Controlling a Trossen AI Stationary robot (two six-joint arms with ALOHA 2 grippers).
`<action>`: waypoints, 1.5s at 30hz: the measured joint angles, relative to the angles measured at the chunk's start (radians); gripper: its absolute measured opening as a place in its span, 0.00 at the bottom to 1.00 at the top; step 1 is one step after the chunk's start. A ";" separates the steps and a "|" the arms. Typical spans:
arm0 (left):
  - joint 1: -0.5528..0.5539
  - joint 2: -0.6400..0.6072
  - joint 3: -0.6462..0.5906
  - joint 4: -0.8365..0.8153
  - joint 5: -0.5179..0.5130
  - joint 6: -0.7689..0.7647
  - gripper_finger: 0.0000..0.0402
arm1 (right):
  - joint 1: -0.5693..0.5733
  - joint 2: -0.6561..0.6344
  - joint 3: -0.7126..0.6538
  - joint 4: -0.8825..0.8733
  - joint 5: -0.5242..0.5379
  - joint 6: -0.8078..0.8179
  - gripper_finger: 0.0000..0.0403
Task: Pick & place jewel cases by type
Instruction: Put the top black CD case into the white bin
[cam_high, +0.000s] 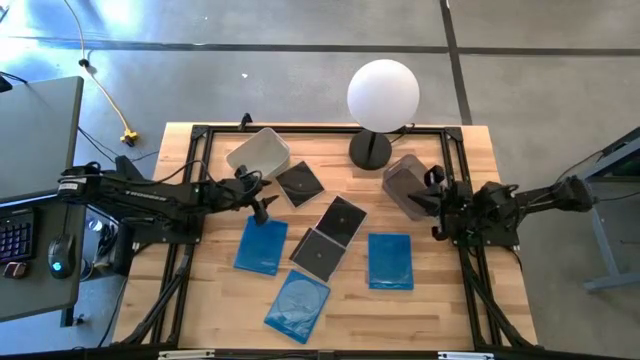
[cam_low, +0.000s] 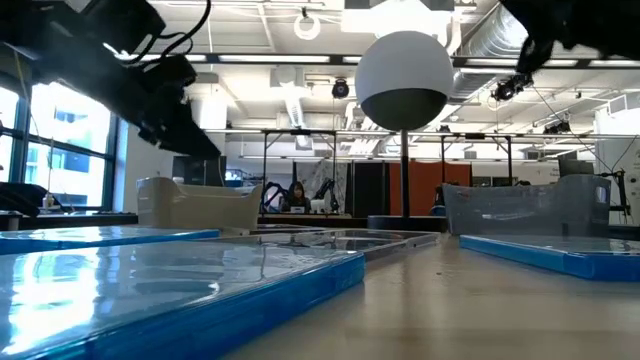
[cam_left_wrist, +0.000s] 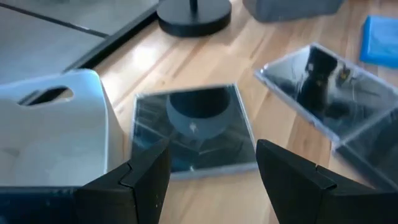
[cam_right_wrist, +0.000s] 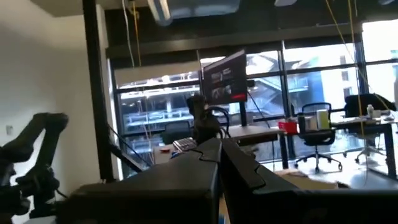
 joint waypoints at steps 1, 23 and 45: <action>0.000 0.000 0.008 0.000 -0.006 0.000 0.57 | 0.000 0.047 0.039 -0.017 0.001 -0.017 0.00; 0.000 0.002 0.025 -0.027 0.046 -0.004 0.57 | -0.229 0.892 0.575 -0.184 0.152 -0.260 0.00; 0.000 0.073 0.024 -0.040 0.023 -0.001 0.57 | -0.376 1.361 0.866 -0.423 0.103 -0.273 0.41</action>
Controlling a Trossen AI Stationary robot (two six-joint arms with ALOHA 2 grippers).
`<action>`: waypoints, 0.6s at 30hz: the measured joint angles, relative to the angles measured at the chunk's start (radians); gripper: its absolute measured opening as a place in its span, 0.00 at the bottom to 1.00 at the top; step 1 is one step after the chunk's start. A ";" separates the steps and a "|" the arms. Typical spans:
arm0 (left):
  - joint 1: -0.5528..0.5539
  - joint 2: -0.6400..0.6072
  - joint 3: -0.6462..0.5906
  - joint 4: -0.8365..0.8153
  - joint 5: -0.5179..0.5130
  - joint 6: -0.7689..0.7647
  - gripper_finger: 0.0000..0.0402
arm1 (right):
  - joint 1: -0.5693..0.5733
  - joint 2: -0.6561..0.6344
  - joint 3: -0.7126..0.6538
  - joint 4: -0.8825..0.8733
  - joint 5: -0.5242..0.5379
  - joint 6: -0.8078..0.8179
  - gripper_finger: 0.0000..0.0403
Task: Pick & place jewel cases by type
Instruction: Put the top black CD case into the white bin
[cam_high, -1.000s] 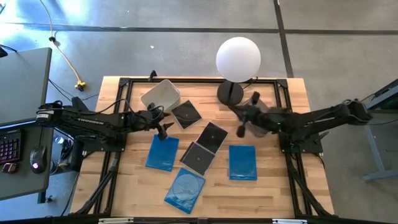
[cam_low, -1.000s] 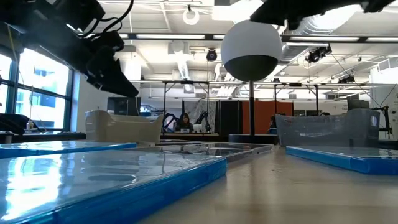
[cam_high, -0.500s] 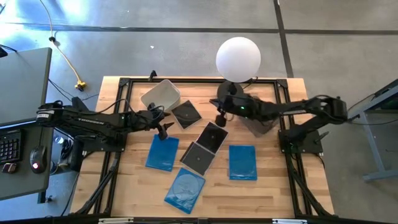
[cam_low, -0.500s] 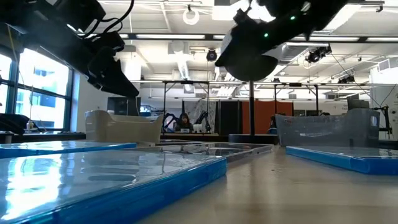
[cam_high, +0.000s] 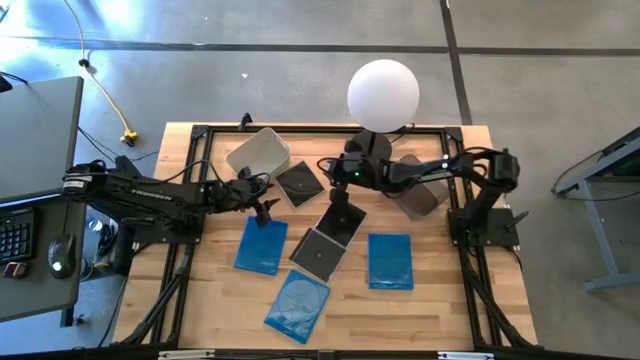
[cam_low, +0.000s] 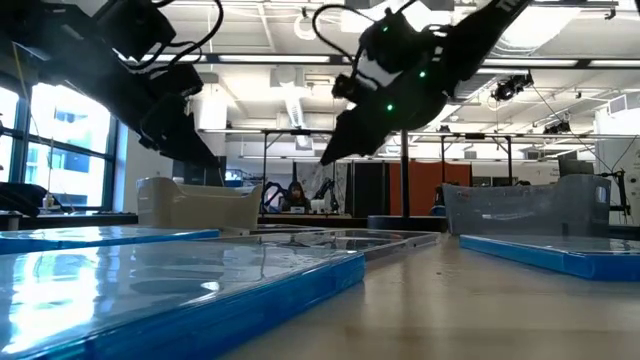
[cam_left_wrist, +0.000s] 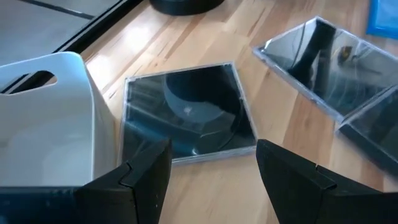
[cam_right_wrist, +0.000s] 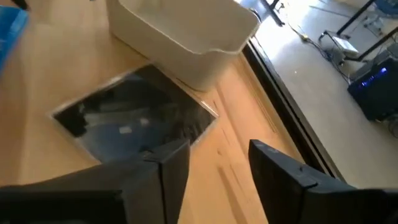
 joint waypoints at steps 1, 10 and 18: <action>0.000 0.000 0.000 -0.009 -0.001 0.000 0.57 | -0.007 0.014 0.012 -0.018 -0.001 -0.013 0.42; 0.000 0.025 0.000 -0.106 0.032 0.067 0.57 | -0.085 0.145 0.133 -0.148 -0.144 -0.052 0.42; 0.000 0.141 -0.001 -0.008 0.049 0.426 0.57 | -0.104 0.193 0.168 -0.199 -0.155 -0.184 0.42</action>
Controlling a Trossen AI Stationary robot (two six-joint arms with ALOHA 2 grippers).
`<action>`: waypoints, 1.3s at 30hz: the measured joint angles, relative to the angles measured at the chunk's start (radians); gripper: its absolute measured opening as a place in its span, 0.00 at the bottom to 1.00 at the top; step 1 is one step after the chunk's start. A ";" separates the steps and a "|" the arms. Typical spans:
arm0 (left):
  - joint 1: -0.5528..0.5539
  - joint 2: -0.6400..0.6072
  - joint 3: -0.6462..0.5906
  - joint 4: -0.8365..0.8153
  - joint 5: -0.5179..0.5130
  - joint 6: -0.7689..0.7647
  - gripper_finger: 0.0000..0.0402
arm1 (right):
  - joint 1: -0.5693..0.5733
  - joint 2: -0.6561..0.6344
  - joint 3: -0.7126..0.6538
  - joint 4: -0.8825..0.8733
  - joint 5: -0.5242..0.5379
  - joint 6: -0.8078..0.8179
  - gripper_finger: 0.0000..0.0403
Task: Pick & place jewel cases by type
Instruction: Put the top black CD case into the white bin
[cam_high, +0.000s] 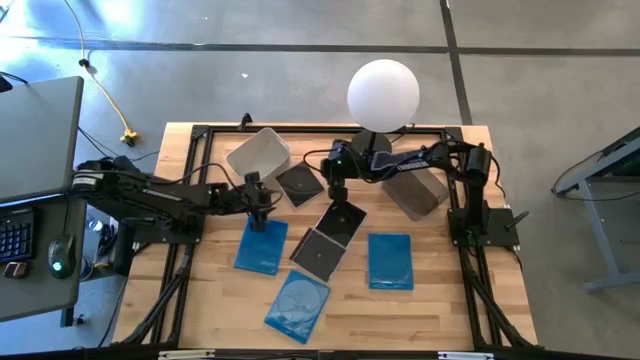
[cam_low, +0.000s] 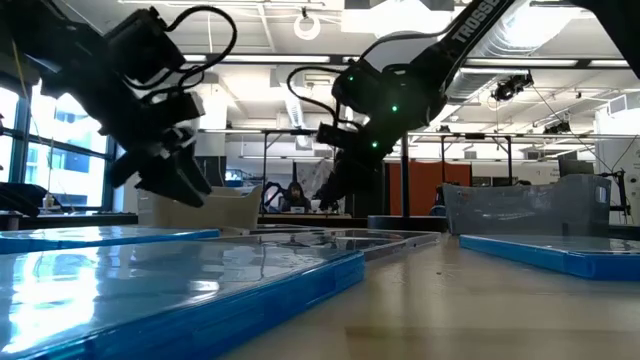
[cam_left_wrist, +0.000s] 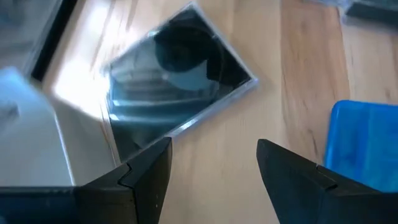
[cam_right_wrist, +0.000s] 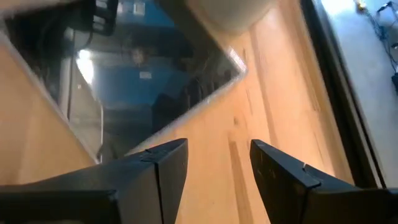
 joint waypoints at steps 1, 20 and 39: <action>0.000 0.019 0.000 0.026 0.000 0.046 0.57 | -0.003 0.000 0.000 -0.001 -0.005 -0.007 0.42; 0.002 0.241 0.084 0.144 -0.083 0.283 0.57 | -0.078 0.075 -0.001 0.052 -0.158 0.046 0.42; 0.161 0.348 0.193 0.021 0.006 0.309 0.57 | -0.078 0.075 0.000 -0.068 -0.426 0.045 0.42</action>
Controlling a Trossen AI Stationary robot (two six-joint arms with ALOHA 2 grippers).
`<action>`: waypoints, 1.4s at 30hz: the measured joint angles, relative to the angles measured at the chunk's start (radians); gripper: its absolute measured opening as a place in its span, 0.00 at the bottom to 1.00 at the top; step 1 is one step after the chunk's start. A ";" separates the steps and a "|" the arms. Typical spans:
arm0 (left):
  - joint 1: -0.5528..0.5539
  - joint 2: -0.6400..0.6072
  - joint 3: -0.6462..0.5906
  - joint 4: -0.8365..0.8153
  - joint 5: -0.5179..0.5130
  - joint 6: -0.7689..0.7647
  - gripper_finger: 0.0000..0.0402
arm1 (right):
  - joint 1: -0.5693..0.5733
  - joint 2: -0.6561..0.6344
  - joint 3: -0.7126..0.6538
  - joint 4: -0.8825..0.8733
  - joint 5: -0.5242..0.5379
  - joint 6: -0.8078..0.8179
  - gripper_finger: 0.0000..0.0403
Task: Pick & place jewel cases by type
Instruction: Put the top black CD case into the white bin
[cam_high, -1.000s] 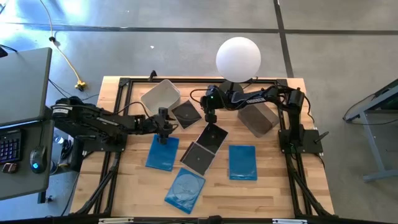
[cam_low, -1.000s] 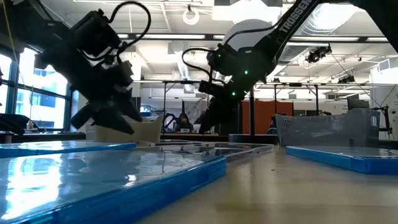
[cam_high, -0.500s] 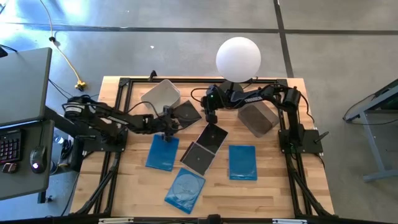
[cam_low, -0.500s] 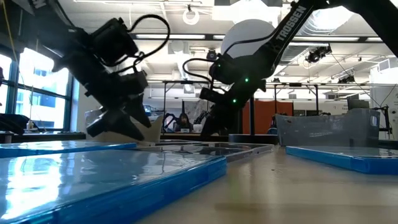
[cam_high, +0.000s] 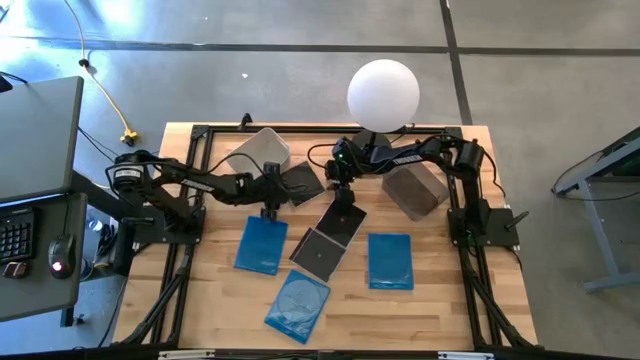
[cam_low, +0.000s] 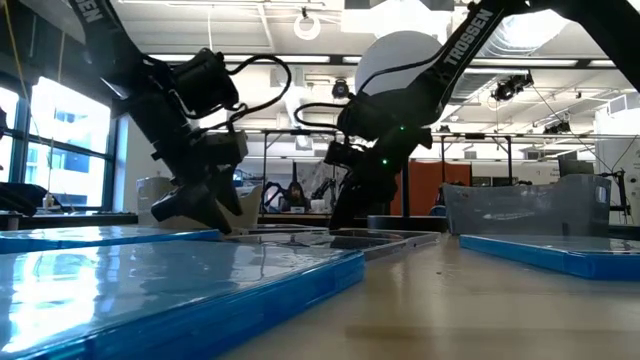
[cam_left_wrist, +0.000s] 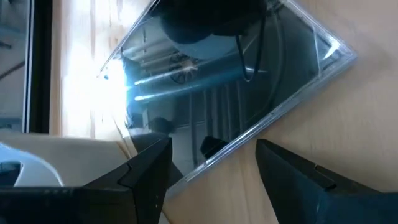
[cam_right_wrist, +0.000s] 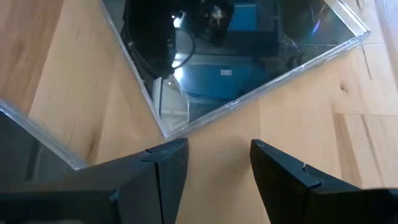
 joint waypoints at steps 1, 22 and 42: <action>-0.001 0.000 0.000 0.001 0.004 0.013 0.57 | 0.006 0.000 0.000 0.000 -0.021 0.000 0.42; -0.003 -0.024 0.001 -0.066 0.087 -0.221 0.57 | 0.167 -0.014 0.000 -0.049 0.153 0.010 0.42; -0.003 -0.071 0.264 -0.551 0.350 -0.897 0.57 | 0.118 -0.078 -0.003 -0.072 0.324 -0.083 0.42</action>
